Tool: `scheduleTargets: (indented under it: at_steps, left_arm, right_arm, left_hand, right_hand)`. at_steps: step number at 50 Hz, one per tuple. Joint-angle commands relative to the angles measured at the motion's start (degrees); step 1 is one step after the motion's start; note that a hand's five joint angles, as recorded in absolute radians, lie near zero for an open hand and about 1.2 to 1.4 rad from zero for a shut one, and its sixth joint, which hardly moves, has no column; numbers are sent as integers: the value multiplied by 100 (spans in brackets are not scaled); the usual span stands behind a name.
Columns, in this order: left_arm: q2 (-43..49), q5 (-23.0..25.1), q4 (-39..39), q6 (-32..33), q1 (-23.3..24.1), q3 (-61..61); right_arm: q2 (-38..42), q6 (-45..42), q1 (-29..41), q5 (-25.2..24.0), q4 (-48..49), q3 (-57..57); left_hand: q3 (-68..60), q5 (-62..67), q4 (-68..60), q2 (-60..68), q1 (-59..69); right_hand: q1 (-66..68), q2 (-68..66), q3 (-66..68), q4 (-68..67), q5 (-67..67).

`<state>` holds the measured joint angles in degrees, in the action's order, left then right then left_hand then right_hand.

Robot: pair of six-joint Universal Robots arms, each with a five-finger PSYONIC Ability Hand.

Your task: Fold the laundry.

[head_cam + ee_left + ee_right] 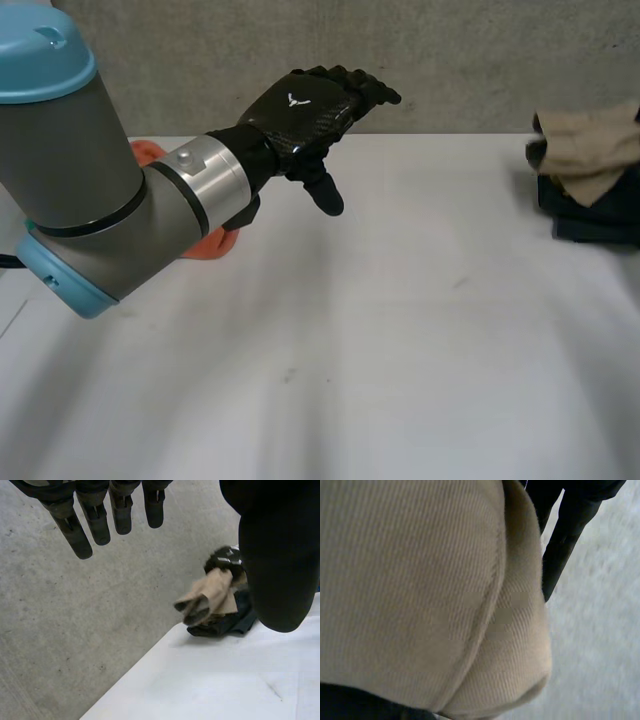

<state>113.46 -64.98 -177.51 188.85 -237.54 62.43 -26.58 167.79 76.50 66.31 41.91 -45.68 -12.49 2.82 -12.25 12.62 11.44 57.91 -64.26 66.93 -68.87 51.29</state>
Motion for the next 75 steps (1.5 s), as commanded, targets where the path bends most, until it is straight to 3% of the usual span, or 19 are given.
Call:
scheduleTargets:
  at_steps: [1, 5, 6, 7, 8, 13, 23, 30, 34, 39, 42, 45, 50, 52, 57, 60, 65, 71, 75]
  left_arm:
    - [1, -6, 15, 2, 14, 15]
    - [1, -15, 24, 2, 23, 15]
    - [1, -15, 24, 2, 23, 15]
    - [1, -15, 24, 2, 23, 15]
    - [1, -15, 24, 2, 23, 15]
    - [-17, -15, 24, -6, 41, 15]
    - [-61, -6, 24, -42, 164, 121]
    - [-148, -6, 24, -59, 181, 182]
    - [-236, -6, 6, -120, 172, 165]
    - [-447, -32, -64, -357, 94, 25]
    - [-561, -295, -152, -463, 15, -99]
    - [-719, -944, -196, -534, -292, -283]
    - [-764, -2165, 206, -464, -1459, -644]
    - [-694, -2299, 339, -367, -1777, -644]
    - [-1, -2195, 384, 361, -2402, -565]
    - [684, -1897, 252, 1125, -2657, -582]
    - [1975, -809, -265, 2259, -3113, -775]
    - [2804, -410, -872, 2165, -3308, -1136]
    - [3007, -393, -1277, 1735, -3264, -1233]
  right_arm:
    - [943, -45, -548, -180, -25, 577]
    - [1023, -45, -689, -233, -34, 648]
    - [1014, -45, -707, -250, -42, 639]
    - [997, -45, -716, -268, -51, 622]
    - [936, -45, -716, -277, -112, 578]
    - [479, -36, -716, -268, -455, 332]
    - [-1322, -27, -865, -303, -868, -1302]
    - [-2123, -386, -1524, -154, -2404, -1611]
    - [-2710, -1386, -1665, 582, -3372, -1453]
    - [-3160, -1926, -1429, 1147, -2988, -1488]
    - [-3484, -1777, -798, 1121, -2349, -1715]
    - [-4002, -1601, -374, 1042, -1828, -2154]
    - [-4838, -1390, 564, 411, -871, -3523]
    - [-4909, -1416, 900, 278, -790, -3868]
    - [-4866, -1521, 2129, 110, -877, -4825]
    - [-4804, -1644, 2369, 110, -913, -5126]
    - [-4462, -2223, 2510, 136, -939, -5618]
    - [-4338, -2874, 2519, 206, -1009, -5733]
    - [-4321, -2910, 2510, 242, -1079, -5733]
  left_hand:
    - [-8, -25, -32, -5, 113]
    - [-8, -25, -32, -5, 113]
    - [-8, -25, -32, -5, 113]
    - [-8, -25, -32, -5, 113]
    - [-8, -25, -32, -5, 113]
    - [-8, -25, -32, -5, 113]
    - [-8, -25, -32, -5, 113]
    - [-8, -25, -32, -5, 113]
    - [42, -75, 18, -55, 63]
    - [9, -42, -15, -22, 96]
    - [9, -41, -15, -22, 96]
    - [25, -58, 2, -38, 79]
    - [109, -142, 86, -122, -5]
    - [110, -142, 86, -122, -5]
    - [76, -109, 52, -89, 29]
    - [76, -109, 52, -89, 29]
    - [43, -75, 19, -55, 62]
    - [-528, 495, -552, 515, 633]
    - [-2021, 1988, -2045, 2008, 2126]
  right_hand:
    - [2209, -1574, 1307, -1113, 1871]
    - [2209, -1574, 1307, -1113, 1871]
    - [1116, -481, 214, -20, 778]
    - [-793, 1429, -1695, 1889, -1131]
    - [-4791, 5426, -5693, 5887, -5129]
    - [-4791, 5426, -5693, 5887, -5129]
    - [-4791, 5426, -5693, 5887, -5129]
    - [-4791, 5426, -5693, 5887, -5129]
    - [-4791, 5426, -5693, 5887, -5129]
    - [-4791, 5426, -5693, 5887, -5129]
    - [-4791, 5426, -5693, 5887, -5129]
    - [-4791, 5426, -5693, 5887, -5129]
    - [-4791, 5426, -5693, 5887, -5129]
    - [-4791, 5426, -5693, 5887, -5129]
    - [-4791, 5426, -5693, 5887, -5129]
    - [-4791, 5426, -5693, 5887, -5129]
    - [-4791, 5426, -5693, 5887, -5129]
    - [-4791, 5426, -5693, 5887, -5129]
    - [-4791, 5426, -5693, 5887, -5129]
